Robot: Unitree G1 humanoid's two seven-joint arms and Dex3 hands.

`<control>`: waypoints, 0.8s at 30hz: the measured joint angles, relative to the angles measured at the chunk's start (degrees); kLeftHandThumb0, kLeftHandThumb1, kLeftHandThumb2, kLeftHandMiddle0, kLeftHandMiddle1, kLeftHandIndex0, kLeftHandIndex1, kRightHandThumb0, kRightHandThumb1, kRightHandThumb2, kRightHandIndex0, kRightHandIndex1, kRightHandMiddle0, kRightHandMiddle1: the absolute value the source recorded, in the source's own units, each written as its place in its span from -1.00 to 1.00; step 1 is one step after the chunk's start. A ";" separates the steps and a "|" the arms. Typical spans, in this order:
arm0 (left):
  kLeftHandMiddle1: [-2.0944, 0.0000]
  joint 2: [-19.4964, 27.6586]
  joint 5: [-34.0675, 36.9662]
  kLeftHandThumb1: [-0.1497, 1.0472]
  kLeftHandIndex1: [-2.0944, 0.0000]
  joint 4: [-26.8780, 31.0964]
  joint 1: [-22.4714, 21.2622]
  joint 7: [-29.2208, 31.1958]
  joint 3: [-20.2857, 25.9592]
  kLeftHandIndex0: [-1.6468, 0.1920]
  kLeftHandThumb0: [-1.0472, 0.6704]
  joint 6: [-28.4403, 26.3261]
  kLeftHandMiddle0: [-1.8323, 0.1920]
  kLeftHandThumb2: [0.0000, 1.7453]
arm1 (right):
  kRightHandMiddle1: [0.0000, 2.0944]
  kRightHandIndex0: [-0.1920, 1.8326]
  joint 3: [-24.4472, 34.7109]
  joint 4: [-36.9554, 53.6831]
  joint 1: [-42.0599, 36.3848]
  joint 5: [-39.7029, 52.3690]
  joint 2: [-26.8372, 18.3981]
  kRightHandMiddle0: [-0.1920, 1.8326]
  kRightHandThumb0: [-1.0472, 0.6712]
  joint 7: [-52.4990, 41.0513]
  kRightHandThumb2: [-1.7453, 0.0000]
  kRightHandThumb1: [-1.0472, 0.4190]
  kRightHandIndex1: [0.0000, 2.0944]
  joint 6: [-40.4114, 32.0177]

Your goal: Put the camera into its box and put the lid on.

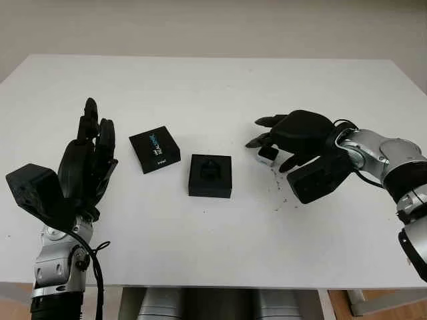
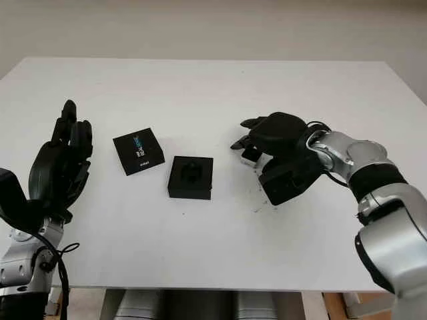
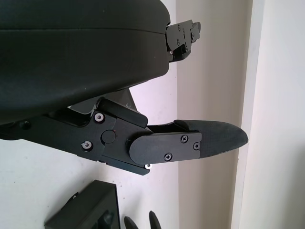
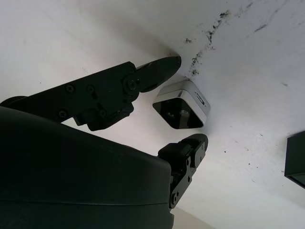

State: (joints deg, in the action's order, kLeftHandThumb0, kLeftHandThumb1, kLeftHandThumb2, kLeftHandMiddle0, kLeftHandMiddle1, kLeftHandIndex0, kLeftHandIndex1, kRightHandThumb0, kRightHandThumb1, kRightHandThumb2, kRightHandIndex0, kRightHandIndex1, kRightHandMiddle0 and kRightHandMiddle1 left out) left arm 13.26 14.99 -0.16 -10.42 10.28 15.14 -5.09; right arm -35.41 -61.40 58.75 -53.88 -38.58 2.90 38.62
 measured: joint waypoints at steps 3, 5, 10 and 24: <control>0.96 0.00 0.00 1.00 0.98 0.03 0.14 -0.03 0.01 1.00 -0.69 -0.11 1.00 -0.44 | -0.90 -0.62 -0.16 -0.68 0.02 0.00 0.00 -0.27 -0.10 0.36 0.93 -0.84 -0.95 0.00; 0.96 0.00 0.00 1.00 0.98 0.11 0.15 -0.03 0.01 1.00 -0.69 -0.12 1.00 -0.44 | -0.90 -0.62 -0.19 -1.16 0.03 0.00 0.00 -0.27 -0.11 0.72 0.93 -0.84 -0.95 0.00; 0.97 0.00 0.03 1.00 0.99 0.22 0.16 0.02 0.01 1.00 -0.68 -0.12 1.00 -0.44 | -0.89 -0.63 -0.41 -1.58 0.17 0.00 0.08 -0.25 -0.12 0.73 0.93 -0.85 -0.95 -0.42; 0.98 0.04 -0.04 1.00 1.00 1.11 1.31 -0.01 0.01 1.00 -0.69 -0.23 1.00 -0.44 | -0.86 -0.63 -2.08 -3.20 0.88 -1.29 0.41 -0.20 -0.12 3.45 0.93 -0.90 -0.95 -1.48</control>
State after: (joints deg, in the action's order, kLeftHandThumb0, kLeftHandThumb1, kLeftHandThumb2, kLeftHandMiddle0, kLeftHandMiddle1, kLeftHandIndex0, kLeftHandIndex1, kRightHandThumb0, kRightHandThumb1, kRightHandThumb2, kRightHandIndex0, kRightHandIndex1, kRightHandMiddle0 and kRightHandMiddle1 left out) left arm 13.31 14.95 0.95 -9.12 10.28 15.14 -5.32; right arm -37.48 -64.60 59.63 -55.17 -38.18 6.34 37.14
